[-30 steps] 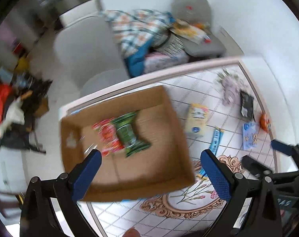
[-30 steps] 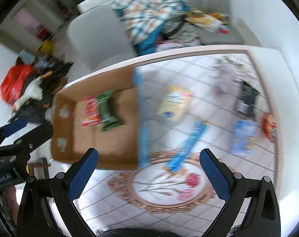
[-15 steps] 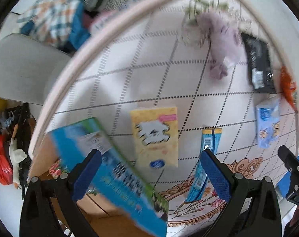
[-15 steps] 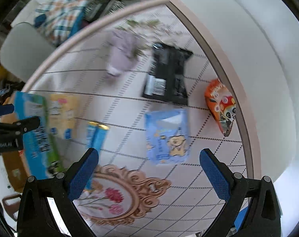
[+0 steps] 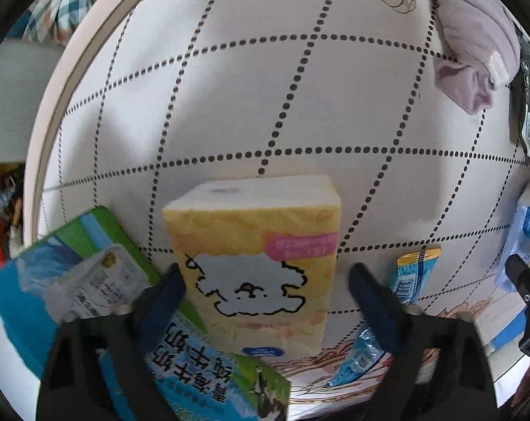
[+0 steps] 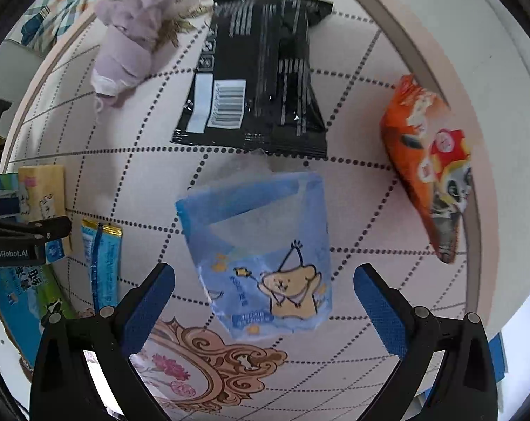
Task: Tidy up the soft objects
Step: 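Grasp the yellow tissue pack with left tool while right tool grasps blue tissue pack, then place both tissue packs into the box beside the snack bags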
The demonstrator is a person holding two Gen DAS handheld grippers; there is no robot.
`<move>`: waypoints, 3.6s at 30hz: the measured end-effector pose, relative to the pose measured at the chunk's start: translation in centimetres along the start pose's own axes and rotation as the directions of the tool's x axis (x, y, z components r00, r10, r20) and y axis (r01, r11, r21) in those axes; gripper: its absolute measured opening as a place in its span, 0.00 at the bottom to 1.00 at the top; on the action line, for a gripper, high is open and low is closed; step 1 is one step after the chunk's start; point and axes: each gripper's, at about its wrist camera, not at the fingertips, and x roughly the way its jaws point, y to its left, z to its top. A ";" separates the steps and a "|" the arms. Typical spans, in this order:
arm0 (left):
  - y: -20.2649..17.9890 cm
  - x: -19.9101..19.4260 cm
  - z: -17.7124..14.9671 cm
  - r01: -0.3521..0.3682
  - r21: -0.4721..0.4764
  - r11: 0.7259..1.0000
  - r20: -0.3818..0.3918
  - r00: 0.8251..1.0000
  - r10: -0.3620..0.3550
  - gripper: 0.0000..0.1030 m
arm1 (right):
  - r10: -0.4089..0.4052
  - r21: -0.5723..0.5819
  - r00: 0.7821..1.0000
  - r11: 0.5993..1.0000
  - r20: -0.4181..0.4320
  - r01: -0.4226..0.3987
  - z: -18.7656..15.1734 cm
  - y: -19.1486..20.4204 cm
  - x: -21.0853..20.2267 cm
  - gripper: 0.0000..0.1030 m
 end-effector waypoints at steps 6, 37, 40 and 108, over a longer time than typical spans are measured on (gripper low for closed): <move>-0.4 -0.2 -1.4 0.033 -0.044 0.998 0.051 0.998 -0.031 0.60 | 0.014 0.030 1.000 0.999 -0.005 -0.014 0.8 -0.8 1.1 0.91; 16.0 -15.5 -22.6 0.335 -0.257 0.907 0.505 0.846 -0.170 0.59 | 0.304 -0.295 0.938 0.923 0.165 -0.247 -9.2 16.5 -16.2 0.47; 20.7 -14.1 -25.2 0.332 -0.328 0.884 0.498 0.856 -0.137 0.59 | 0.312 -0.352 0.938 0.904 0.149 -0.244 -10.2 22.6 -16.2 0.47; 23.3 -9.7 -39.0 0.300 -0.558 0.774 0.561 0.823 0.085 0.99 | 0.114 -0.511 0.947 0.858 0.300 0.058 -20.3 33.7 -13.0 1.00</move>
